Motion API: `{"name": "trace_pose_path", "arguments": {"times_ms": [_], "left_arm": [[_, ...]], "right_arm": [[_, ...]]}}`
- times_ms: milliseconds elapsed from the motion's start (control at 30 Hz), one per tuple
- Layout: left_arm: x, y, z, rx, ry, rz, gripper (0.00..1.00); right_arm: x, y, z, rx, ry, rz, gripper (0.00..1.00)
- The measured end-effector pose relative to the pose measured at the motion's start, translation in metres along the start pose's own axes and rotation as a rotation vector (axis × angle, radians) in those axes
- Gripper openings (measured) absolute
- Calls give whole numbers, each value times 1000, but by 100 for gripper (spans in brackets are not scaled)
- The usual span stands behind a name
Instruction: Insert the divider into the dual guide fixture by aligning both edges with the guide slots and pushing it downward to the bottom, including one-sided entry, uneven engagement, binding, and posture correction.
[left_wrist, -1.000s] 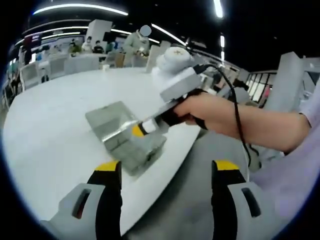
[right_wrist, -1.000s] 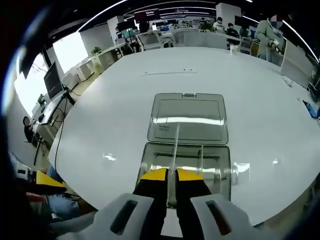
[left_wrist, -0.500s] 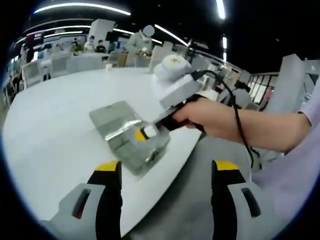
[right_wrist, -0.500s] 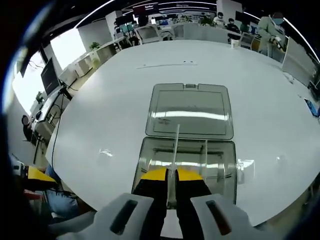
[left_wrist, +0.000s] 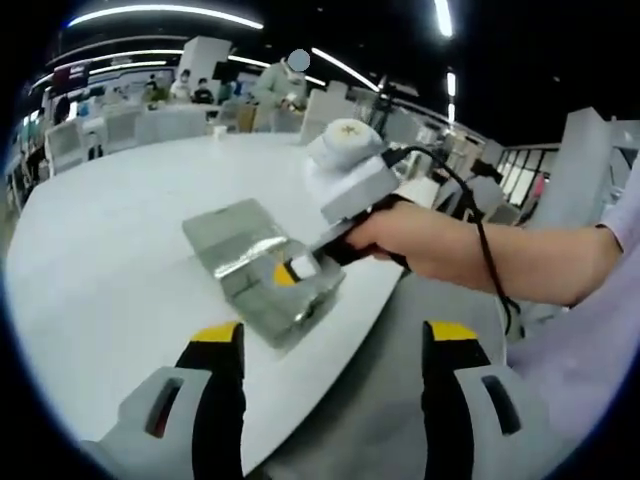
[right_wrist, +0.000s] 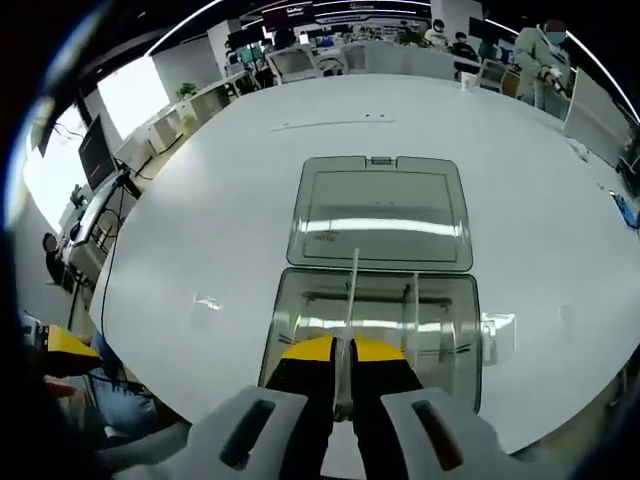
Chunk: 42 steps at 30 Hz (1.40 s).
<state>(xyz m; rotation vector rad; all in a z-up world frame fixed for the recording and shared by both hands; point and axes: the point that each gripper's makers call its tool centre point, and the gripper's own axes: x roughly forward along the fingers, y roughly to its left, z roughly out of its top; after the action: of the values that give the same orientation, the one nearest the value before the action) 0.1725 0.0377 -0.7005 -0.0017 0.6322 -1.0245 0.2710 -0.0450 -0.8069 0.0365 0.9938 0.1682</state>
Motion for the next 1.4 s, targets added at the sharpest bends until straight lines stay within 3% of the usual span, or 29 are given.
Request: {"name": "trace_pose_path", "arguments": {"times_ms": [800, 1167, 1400], "left_arm": [[-4, 5, -2, -9, -4, 7, 69], [-4, 7, 0, -12, -8, 6, 69], [-3, 6, 1, -16, -12, 0, 68]], "right_arm": [[10, 2, -8, -21, 35, -4, 0], [4, 0, -1, -82, 39, -26, 0], [4, 1, -2, -64, 38, -24, 0]]}}
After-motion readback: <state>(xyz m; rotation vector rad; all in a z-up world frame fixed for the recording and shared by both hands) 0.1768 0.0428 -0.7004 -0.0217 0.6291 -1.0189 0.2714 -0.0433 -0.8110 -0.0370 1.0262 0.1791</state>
